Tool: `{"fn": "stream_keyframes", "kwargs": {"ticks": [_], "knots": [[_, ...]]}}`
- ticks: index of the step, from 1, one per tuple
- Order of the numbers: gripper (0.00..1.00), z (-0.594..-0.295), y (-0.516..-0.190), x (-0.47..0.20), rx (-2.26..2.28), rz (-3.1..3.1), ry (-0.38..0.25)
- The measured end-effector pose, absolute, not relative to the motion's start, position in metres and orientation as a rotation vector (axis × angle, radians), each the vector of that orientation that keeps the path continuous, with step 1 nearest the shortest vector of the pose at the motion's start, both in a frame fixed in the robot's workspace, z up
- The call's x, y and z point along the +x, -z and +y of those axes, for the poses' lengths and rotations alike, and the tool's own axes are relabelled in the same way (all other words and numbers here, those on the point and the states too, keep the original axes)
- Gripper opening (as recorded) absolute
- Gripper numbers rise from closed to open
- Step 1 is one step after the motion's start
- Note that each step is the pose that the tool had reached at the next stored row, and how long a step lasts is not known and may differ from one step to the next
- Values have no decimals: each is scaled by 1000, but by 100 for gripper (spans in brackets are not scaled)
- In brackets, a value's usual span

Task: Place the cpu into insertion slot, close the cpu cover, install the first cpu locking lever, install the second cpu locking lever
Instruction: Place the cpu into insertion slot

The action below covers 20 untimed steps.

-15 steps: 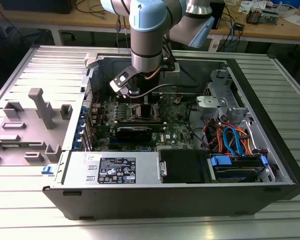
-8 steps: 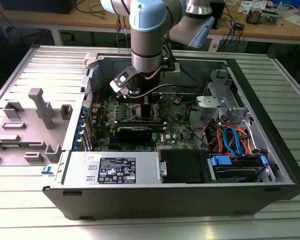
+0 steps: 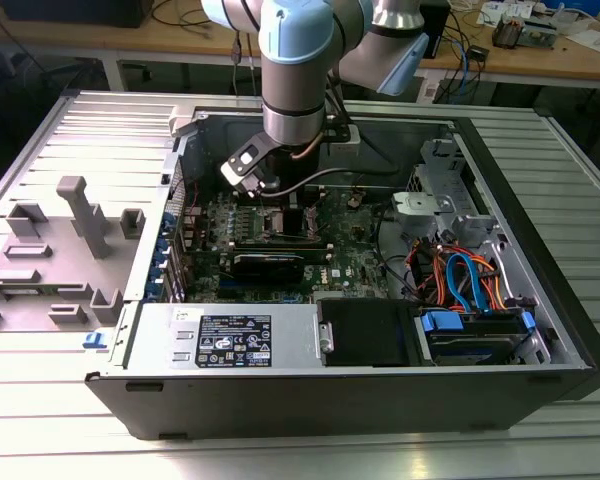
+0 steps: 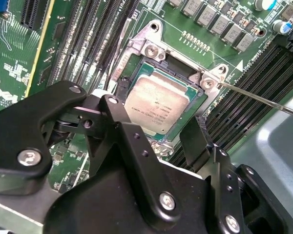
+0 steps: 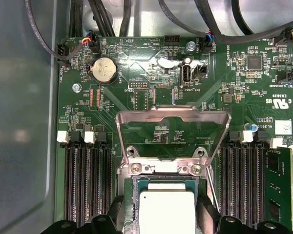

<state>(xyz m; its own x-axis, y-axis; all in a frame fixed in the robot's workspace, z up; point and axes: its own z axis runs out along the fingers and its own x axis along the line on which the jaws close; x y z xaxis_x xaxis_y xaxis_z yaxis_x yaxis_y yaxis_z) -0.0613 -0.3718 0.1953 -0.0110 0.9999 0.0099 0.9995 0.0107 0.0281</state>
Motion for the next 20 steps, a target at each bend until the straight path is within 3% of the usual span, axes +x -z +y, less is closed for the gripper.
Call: {"fn": "stream_keyframes", "kwargs": {"ticks": [20], "knots": [[69, -368, -196, -61, 2194, 2220, -30]]}}
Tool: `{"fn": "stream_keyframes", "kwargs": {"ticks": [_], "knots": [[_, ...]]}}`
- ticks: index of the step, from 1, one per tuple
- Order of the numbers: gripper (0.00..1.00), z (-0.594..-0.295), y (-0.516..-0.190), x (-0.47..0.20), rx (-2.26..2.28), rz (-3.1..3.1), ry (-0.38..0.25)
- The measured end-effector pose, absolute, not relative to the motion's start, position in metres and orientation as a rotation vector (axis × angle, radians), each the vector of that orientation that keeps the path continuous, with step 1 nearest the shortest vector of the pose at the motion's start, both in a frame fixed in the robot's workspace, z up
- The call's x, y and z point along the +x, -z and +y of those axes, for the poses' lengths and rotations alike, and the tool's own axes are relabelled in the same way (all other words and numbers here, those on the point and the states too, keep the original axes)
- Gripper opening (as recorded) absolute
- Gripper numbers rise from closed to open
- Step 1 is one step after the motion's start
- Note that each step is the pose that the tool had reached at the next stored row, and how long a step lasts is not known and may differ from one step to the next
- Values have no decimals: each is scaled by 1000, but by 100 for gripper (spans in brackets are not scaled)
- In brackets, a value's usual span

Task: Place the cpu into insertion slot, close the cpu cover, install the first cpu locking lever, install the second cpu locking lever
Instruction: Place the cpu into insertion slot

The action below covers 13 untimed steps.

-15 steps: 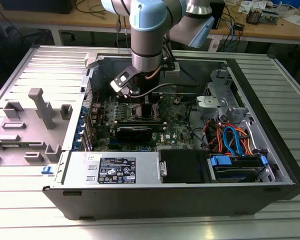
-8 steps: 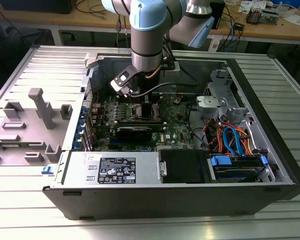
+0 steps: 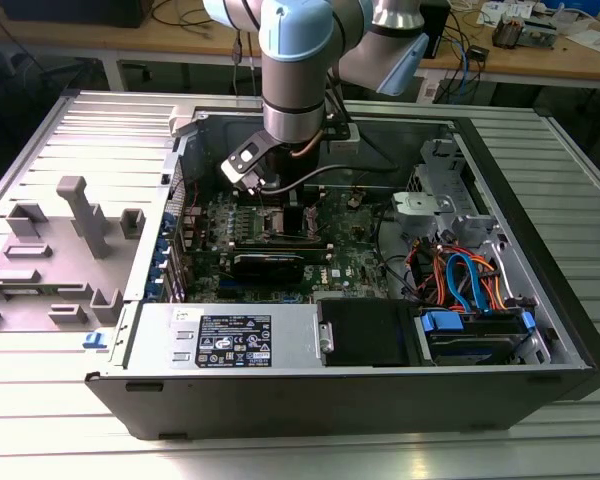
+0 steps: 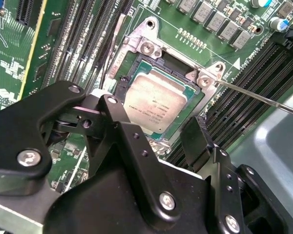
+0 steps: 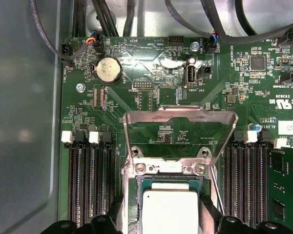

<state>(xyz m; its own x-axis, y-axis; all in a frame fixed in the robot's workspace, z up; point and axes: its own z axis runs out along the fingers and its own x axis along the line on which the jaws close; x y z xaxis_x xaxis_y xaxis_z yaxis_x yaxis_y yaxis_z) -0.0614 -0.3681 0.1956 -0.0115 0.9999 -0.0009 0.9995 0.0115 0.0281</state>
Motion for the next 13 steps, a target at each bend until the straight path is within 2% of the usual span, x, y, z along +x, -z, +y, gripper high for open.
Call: {"fn": "stream_keyframes", "kwargs": {"ticks": [13], "knots": [[68, -369, -197, -61, 2186, 2211, -11]]}}
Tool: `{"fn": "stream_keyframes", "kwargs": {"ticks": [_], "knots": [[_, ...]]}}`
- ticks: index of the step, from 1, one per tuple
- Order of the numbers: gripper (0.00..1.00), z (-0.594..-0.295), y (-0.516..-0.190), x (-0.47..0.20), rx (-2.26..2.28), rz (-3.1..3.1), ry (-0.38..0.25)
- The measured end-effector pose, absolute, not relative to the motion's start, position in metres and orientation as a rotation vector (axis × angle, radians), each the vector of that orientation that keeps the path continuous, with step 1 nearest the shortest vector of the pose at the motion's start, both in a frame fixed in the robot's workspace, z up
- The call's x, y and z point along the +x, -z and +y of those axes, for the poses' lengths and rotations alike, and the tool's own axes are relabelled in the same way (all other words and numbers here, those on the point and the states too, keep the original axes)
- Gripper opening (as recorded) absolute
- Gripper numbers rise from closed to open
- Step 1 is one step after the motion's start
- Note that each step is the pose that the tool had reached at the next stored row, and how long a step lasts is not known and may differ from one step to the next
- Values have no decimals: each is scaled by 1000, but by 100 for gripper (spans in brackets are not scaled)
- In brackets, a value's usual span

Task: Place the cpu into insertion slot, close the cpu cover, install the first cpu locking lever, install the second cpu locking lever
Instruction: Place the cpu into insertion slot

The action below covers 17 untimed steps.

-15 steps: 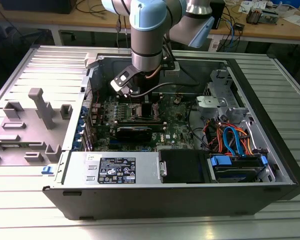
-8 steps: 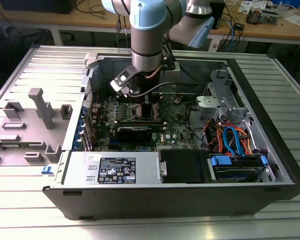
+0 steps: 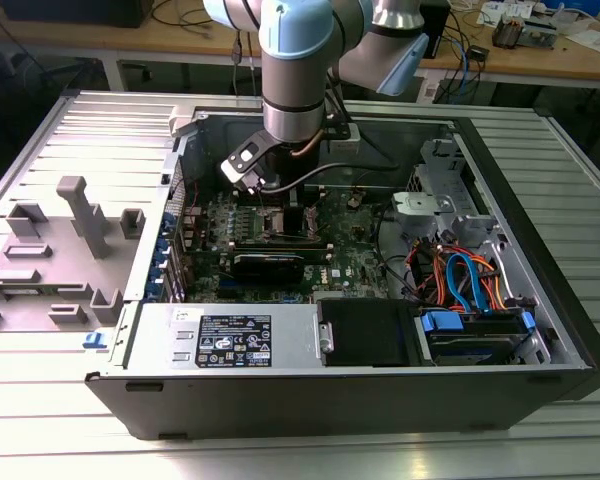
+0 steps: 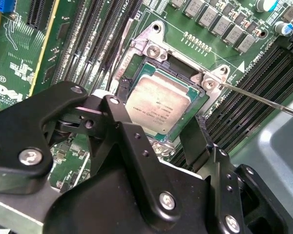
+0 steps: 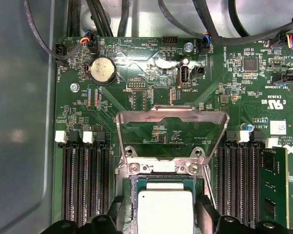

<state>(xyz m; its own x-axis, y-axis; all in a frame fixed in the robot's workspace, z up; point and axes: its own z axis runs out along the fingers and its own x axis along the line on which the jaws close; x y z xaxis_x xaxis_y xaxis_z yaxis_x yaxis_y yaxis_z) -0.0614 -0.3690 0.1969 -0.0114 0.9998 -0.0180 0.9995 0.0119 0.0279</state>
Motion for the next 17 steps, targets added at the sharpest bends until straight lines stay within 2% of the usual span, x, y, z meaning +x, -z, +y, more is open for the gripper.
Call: {"fn": "stream_keyframes", "kwargs": {"ticks": [2, 4, 17], "knots": [[68, -369, -197, -61, 2185, 2211, -9], [56, -369, -197, -61, 2185, 2211, -9], [56, -369, -199, -61, 2185, 2211, -11]]}}
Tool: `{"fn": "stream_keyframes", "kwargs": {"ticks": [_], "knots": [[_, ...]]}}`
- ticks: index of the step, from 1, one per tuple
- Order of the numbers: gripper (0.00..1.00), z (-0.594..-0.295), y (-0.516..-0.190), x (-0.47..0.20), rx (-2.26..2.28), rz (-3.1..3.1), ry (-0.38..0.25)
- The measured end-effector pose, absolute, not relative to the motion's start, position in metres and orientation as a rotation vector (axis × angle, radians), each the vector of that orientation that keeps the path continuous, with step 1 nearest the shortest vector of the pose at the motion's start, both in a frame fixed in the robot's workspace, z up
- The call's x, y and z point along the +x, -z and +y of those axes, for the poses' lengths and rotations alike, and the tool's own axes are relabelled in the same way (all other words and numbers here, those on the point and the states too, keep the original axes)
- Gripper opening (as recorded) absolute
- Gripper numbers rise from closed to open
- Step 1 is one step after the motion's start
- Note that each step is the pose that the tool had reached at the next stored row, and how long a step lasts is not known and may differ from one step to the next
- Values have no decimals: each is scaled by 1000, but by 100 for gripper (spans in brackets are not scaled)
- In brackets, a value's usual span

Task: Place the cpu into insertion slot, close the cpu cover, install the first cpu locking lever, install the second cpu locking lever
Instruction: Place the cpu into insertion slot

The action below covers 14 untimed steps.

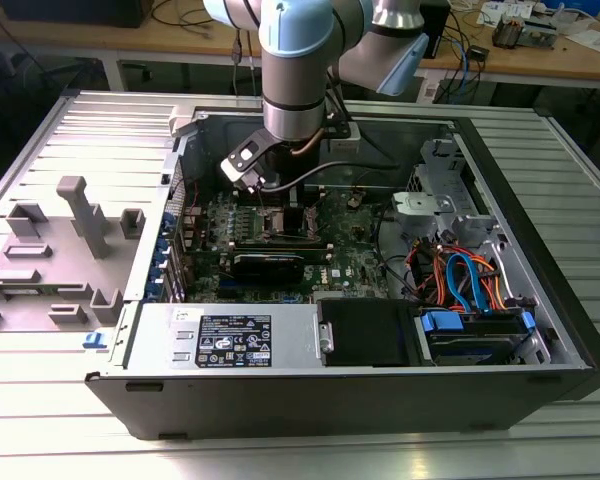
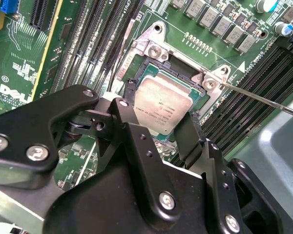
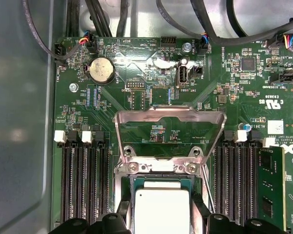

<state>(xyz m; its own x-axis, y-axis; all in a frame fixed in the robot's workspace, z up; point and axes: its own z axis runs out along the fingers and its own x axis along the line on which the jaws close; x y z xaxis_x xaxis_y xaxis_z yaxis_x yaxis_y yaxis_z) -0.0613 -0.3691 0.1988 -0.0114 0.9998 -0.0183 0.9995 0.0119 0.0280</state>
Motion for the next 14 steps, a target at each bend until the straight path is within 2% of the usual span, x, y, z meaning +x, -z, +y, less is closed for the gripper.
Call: {"fn": "stream_keyframes", "kwargs": {"ticks": [11, 12, 13, 14], "knots": [[56, -369, -199, -61, 2184, 2213, -12], [58, -369, -199, -61, 2184, 2213, -11], [64, -369, -199, -61, 2183, 2213, -11], [64, -370, -199, -61, 2179, 2218, -11]]}}
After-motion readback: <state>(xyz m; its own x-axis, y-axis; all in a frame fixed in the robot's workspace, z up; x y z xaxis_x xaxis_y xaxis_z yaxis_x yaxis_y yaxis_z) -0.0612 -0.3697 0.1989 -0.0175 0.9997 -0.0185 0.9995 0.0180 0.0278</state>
